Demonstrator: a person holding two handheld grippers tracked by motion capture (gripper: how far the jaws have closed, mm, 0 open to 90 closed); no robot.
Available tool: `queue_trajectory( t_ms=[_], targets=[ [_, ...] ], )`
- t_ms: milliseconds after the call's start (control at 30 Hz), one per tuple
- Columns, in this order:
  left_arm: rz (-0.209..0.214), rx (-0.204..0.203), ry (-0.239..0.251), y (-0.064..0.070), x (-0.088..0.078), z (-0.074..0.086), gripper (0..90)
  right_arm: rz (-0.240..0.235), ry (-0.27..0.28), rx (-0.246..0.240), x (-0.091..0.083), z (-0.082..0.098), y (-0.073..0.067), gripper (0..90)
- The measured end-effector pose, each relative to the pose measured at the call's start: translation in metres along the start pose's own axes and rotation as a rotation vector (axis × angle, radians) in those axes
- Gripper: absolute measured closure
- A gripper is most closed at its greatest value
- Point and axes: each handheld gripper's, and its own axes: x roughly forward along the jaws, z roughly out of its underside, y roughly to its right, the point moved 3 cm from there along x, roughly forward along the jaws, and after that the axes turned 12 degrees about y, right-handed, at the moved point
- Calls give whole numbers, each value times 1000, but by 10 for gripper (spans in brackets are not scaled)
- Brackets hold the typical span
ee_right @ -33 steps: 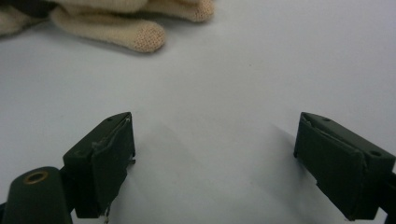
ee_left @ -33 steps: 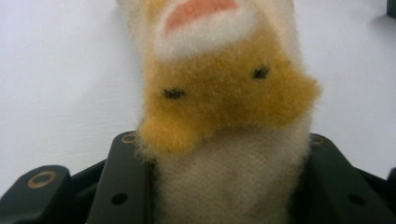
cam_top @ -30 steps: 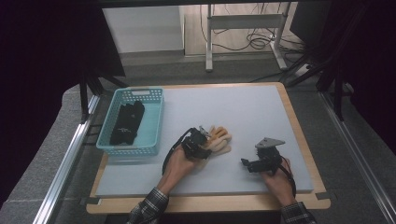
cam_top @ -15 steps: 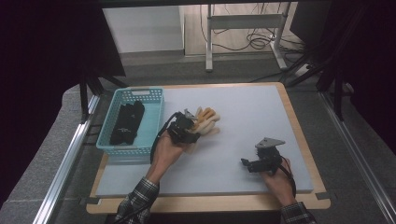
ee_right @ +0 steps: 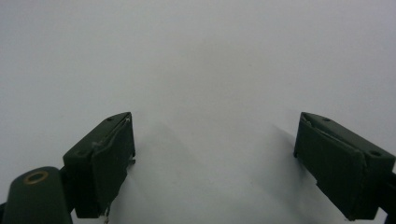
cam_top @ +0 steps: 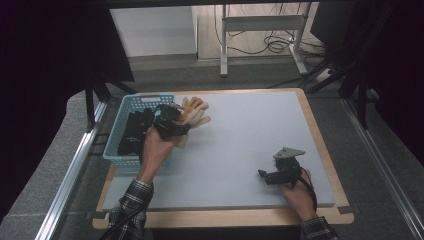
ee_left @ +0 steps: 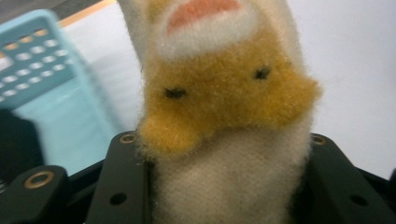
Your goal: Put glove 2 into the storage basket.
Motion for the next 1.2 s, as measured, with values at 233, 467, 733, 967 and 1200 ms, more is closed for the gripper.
queue_trajectory(
  t_ms=[233, 467, 733, 967, 1200],
  targets=[
    [-78, -62, 9, -37, -12, 7, 551, 0, 0, 0, 0, 0, 0, 121],
    [-164, -133, 18, -73, -17, 24, 545, 0, 1, -1, 0, 0, 0, 121],
    [-224, -194, -40, -100, -3, 41, 538, 0, 0, 0, 0, 0, 0, 121],
    [-245, -208, -142, -109, 24, 51, 532, 0, 1, 0, 0, 0, 0, 120],
    [-231, -210, -227, -107, 49, 54, 521, -1, 1, 0, 0, 0, 0, 121]
  ],
)
